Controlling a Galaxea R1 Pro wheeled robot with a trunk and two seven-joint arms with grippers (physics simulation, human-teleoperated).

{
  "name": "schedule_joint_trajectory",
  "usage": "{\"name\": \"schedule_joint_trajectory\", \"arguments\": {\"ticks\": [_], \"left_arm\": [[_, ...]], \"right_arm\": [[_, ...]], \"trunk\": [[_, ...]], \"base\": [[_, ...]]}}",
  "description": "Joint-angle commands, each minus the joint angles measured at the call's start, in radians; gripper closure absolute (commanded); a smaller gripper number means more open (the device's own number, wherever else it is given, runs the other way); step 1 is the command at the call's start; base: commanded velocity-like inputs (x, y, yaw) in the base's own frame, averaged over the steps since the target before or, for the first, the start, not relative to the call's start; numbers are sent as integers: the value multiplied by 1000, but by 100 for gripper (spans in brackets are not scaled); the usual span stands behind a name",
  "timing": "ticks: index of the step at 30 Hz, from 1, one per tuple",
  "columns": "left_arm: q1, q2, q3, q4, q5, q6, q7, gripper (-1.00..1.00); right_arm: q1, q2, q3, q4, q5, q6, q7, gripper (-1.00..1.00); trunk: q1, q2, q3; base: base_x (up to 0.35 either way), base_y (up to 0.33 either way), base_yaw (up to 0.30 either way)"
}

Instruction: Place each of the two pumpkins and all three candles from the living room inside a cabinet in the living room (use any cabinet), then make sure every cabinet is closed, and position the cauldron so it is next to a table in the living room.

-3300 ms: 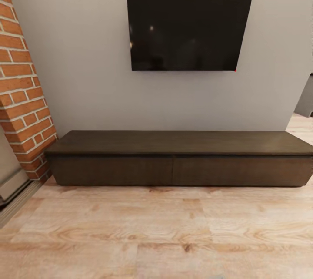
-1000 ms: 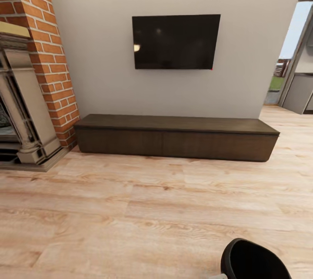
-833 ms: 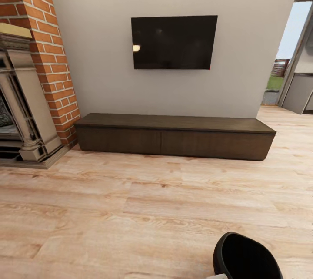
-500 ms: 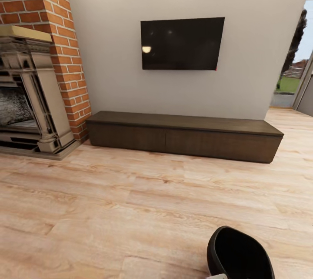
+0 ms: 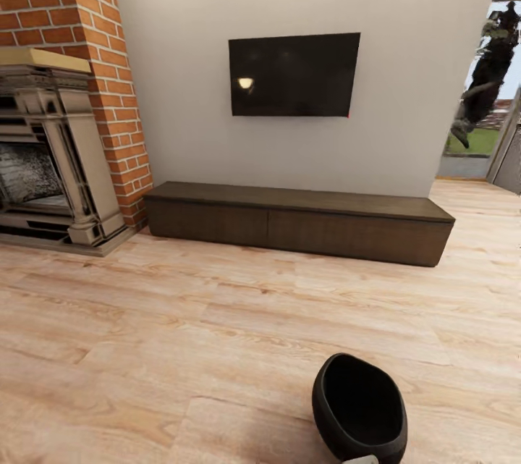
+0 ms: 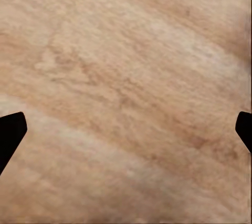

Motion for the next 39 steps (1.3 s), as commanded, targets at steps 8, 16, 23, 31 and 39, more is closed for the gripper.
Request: {"name": "schedule_joint_trajectory", "arguments": {"ticks": [8, 16, 23, 31, 39], "left_arm": [[0, -2, -5, -2, -21, -3, 4, -100], [-1, -2, -5, -1, -33, -3, 7, -100], [-1, 0, -6, 1, -66, -1, 7, -100], [-1, 0, -6, 0, -83, -1, 7, -100], [-1, -1, -6, 0, -85, -1, 7, -100]], "right_arm": [[-1, 0, 9, -3, -5, -2, -7, -100], [-1, 0, 9, -3, -5, -4, -7, -100], [-1, 0, 9, -3, -5, -5, -7, -100], [-1, 0, 9, -3, -5, -5, -7, -100], [-1, 0, 9, -3, -5, -3, -7, -100]], "trunk": [[-1, 0, 0], [-1, 0, 3], [-1, 0, 4], [-1, 0, 4], [-1, 0, 4]], "base": [[-233, -287, 48], [-201, -301, 176], [-41, -341, 20], [-2, -350, 1], [0, -350, 52]]}}
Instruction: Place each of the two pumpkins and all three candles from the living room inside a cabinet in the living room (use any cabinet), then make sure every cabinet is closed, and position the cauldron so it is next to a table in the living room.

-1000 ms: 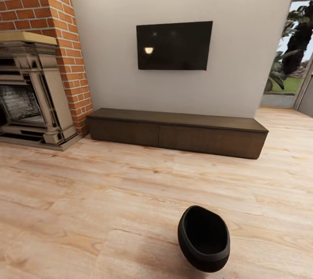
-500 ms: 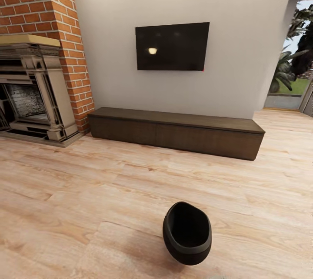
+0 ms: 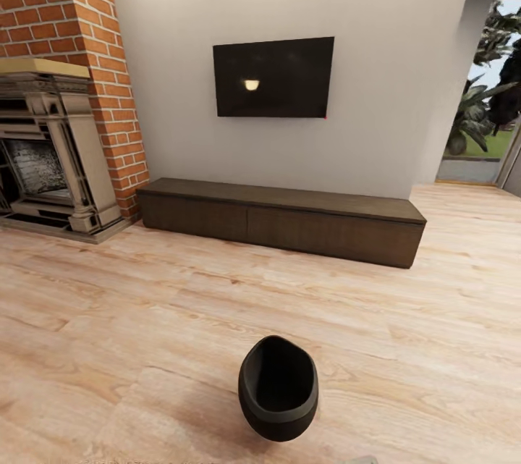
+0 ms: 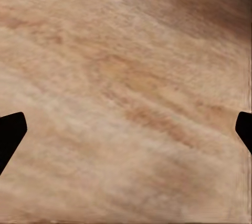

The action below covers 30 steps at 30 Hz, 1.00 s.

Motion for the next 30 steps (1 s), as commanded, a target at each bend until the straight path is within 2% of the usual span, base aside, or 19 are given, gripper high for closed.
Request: {"name": "schedule_joint_trajectory", "arguments": {"ticks": [1, 17, 30], "left_arm": [[0, 0, -5, -1, 11, -3, -4, -100], [-1, 0, -4, -1, 11, -4, -4, -100], [0, -2, -4, -1, 11, -4, -4, -100]], "right_arm": [[-1, 0, 8, -3, -5, -3, -7, -100], [-1, 0, 8, -3, -5, -4, -7, -100], [-1, 0, 7, -3, -5, -5, -6, -100]], "trunk": [[0, 0, -1], [0, 0, 4], [0, 0, 5]], "base": [[0, -350, 237], [0, -350, 272], [0, -350, 32]]}}
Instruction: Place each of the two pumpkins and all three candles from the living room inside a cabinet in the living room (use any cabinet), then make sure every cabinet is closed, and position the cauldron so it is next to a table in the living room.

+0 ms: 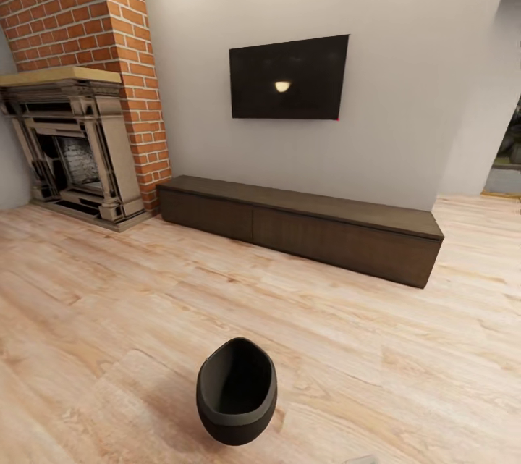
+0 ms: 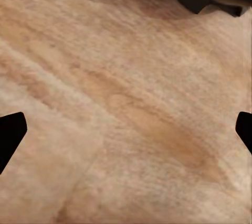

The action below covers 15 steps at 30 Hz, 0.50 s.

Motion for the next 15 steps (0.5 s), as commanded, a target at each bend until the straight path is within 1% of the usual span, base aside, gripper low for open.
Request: {"name": "schedule_joint_trajectory", "arguments": {"ticks": [1, 4, 10, 12, 15], "left_arm": [[0, -1, -5, 0, 11, -2, -4, -100], [0, -5, -5, 0, 12, -3, -4, -100], [0, -7, -5, 0, 12, -5, -1, -100], [0, -8, -5, -1, 12, -6, -1, -100], [0, -11, -5, -1, 12, -7, 0, -100]], "right_arm": [[-1, 0, 9, -3, -5, -3, -6, -100], [-1, 0, 10, -3, -3, -5, -6, -100], [-1, 0, 10, -3, -2, -4, -5, -100], [-1, 0, 10, -4, -2, -5, -5, -100], [-1, 0, 10, -4, -3, -5, -4, -100]], "trunk": [[0, 0, -1], [0, 0, 0], [0, 0, 2], [0, 0, 2], [0, 0, 3]], "base": [[0, -350, 53], [0, -350, 198], [0, -350, 252], [0, -350, 136], [0, -350, 28]]}}
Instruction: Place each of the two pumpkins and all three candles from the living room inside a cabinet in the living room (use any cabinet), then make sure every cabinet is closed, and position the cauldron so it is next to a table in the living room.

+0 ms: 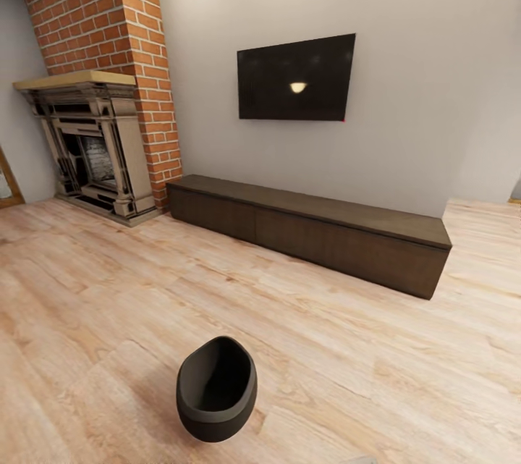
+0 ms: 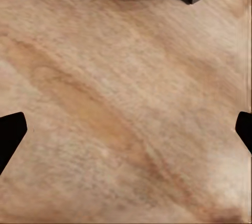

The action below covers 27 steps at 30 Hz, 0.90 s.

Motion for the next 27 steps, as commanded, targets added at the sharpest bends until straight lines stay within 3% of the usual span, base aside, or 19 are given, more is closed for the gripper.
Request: {"name": "schedule_joint_trajectory", "arguments": {"ticks": [1, 5, 19, 27], "left_arm": [[-1, 0, -5, 0, 11, -2, -5, -100], [0, -1, -5, -1, 11, -2, -5, -100], [0, -3, -5, -1, 11, 0, -5, -100], [0, -4, -5, -1, 11, 0, -5, -100]], "right_arm": [[-1, 0, 8, -3, -5, -3, -6, -100], [-1, 0, 8, -3, -5, -6, -6, -100], [-1, 0, 10, -3, -3, -5, -6, -100], [-1, 0, 9, -3, -5, -6, -7, -100]], "trunk": [[0, 0, -1], [0, 0, -1], [0, 0, 4], [0, 0, 5]], "base": [[0, -350, 14], [0, -350, 80], [0, -350, 261], [0, -350, 131]]}}
